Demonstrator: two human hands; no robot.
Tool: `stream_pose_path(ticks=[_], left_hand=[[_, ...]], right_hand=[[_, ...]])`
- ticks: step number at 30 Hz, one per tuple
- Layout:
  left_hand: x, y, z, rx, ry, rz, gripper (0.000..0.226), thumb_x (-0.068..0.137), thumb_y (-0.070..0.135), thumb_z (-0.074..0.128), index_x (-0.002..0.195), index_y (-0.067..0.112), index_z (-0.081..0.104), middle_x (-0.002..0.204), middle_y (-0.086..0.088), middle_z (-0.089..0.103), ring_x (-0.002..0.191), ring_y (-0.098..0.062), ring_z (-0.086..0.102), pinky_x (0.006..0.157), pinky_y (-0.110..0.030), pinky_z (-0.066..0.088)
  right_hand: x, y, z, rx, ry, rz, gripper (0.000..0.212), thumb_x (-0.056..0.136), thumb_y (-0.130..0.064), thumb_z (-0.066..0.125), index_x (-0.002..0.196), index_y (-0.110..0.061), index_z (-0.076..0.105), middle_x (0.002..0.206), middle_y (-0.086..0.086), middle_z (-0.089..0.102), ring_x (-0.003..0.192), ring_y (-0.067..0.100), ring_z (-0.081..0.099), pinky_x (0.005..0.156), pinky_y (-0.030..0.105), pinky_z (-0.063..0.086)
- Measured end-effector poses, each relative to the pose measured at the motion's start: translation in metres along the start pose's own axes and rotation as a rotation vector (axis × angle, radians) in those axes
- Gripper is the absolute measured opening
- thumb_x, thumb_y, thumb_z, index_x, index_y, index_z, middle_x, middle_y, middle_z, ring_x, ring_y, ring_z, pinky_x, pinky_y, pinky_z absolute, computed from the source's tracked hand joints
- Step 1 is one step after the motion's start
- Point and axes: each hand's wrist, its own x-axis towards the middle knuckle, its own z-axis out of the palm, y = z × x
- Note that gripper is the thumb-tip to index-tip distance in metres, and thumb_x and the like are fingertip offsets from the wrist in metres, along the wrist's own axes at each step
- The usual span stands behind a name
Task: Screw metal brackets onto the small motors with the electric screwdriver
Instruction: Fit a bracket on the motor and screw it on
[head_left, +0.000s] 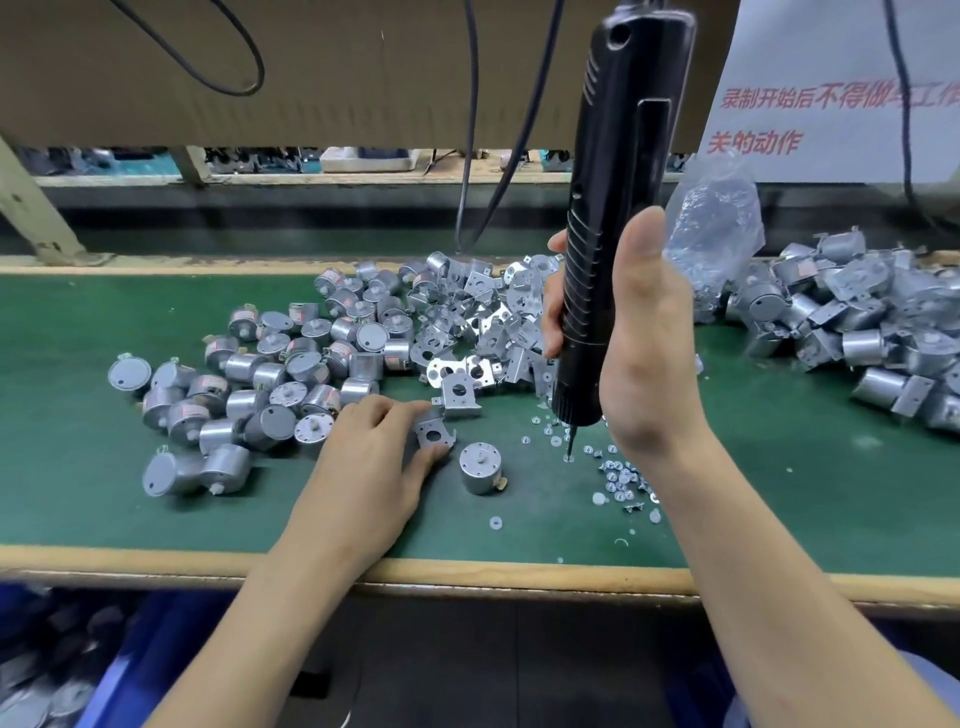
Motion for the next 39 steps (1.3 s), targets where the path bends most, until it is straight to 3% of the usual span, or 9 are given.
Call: stream_pose_path(ticks=[6,8,11,17,21,27,32,34,39], left_hand=[[-0.002,0.005,-0.01,-0.425,0.121,-0.204,0.024,0.097,0.03,0.055,0.115,0.019,0.067,0.093,0.01,0.072,0.081,0.007,0.066,0.07,-0.007,0.045],[-0.006,0.013,-0.011,-0.683,0.091,-0.276,0.023,0.098,0.028,0.053,0.114,0.019,0.066,0.093,0.008,0.074,0.086,0.0,0.071,0.065,-0.013,0.052],[-0.015,0.025,-0.008,-0.785,0.042,-0.258,0.033,0.093,0.034,0.053,0.119,0.016,0.064,0.105,0.0,0.073,0.092,-0.007,0.072,0.069,-0.02,0.057],[-0.024,0.031,-0.006,-0.671,0.037,-0.16,0.024,0.091,0.025,0.061,0.115,0.023,0.064,0.113,0.005,0.067,0.075,-0.001,0.071,0.063,-0.007,0.048],[-0.027,0.029,-0.006,-0.528,0.056,-0.08,0.038,0.087,0.039,0.056,0.119,0.021,0.066,0.111,0.009,0.06,0.083,0.0,0.069,0.073,-0.018,0.054],[-0.031,0.035,0.001,-0.36,0.097,0.074,0.037,0.088,0.026,0.062,0.121,0.01,0.066,0.112,0.0,0.057,0.088,0.003,0.059,0.078,0.0,0.04],[-0.031,0.036,0.0,-0.354,0.078,0.089,0.044,0.087,0.036,0.063,0.122,0.011,0.064,0.113,0.004,0.056,0.079,-0.002,0.057,0.076,0.0,0.039],[-0.03,0.035,0.0,-0.363,0.047,0.081,0.05,0.084,0.042,0.066,0.125,0.014,0.062,0.115,0.007,0.055,0.088,-0.004,0.061,0.076,-0.003,0.041],[-0.028,0.032,0.001,-0.355,0.019,0.068,0.045,0.083,0.035,0.074,0.123,0.019,0.062,0.104,0.015,0.057,0.089,0.0,0.058,0.076,-0.002,0.039]], right_hand=[[0.001,-0.002,0.001,0.015,0.001,0.005,0.092,0.077,-0.075,0.044,0.101,0.013,0.048,0.067,0.0,0.056,0.053,0.018,0.051,0.052,0.03,0.043],[0.002,-0.003,0.002,0.016,0.005,0.003,0.092,0.077,-0.076,0.044,0.1,0.012,0.048,0.067,0.0,0.056,0.053,0.019,0.051,0.051,0.03,0.044],[0.003,-0.002,0.007,0.019,0.004,-0.006,0.091,0.077,-0.076,0.045,0.098,0.012,0.047,0.067,-0.001,0.056,0.053,0.018,0.051,0.051,0.03,0.044],[0.003,0.0,0.016,0.022,0.002,-0.03,0.09,0.079,-0.071,0.041,0.1,0.017,0.048,0.065,0.002,0.054,0.051,0.016,0.051,0.052,0.027,0.045],[0.003,0.0,0.02,0.025,-0.015,-0.044,0.09,0.079,-0.069,0.038,0.1,0.017,0.048,0.065,0.002,0.054,0.05,0.016,0.052,0.052,0.027,0.045],[0.003,-0.001,0.022,0.074,-0.024,-0.039,0.068,0.079,-0.069,0.038,0.091,-0.004,0.052,0.066,-0.004,0.057,0.05,0.017,0.052,0.05,0.029,0.044],[0.003,-0.002,0.025,0.115,-0.037,-0.051,0.059,0.081,-0.067,0.038,0.092,-0.013,0.057,0.066,-0.004,0.057,0.049,0.017,0.052,0.051,0.028,0.044],[0.003,-0.001,0.026,0.126,-0.042,-0.052,0.059,0.081,-0.068,0.038,0.092,-0.014,0.058,0.066,-0.003,0.057,0.049,0.018,0.052,0.05,0.029,0.044],[0.001,0.005,0.028,0.144,-0.076,-0.033,0.063,0.078,-0.07,0.039,0.093,-0.012,0.057,0.066,-0.002,0.056,0.049,0.018,0.051,0.05,0.028,0.043]])
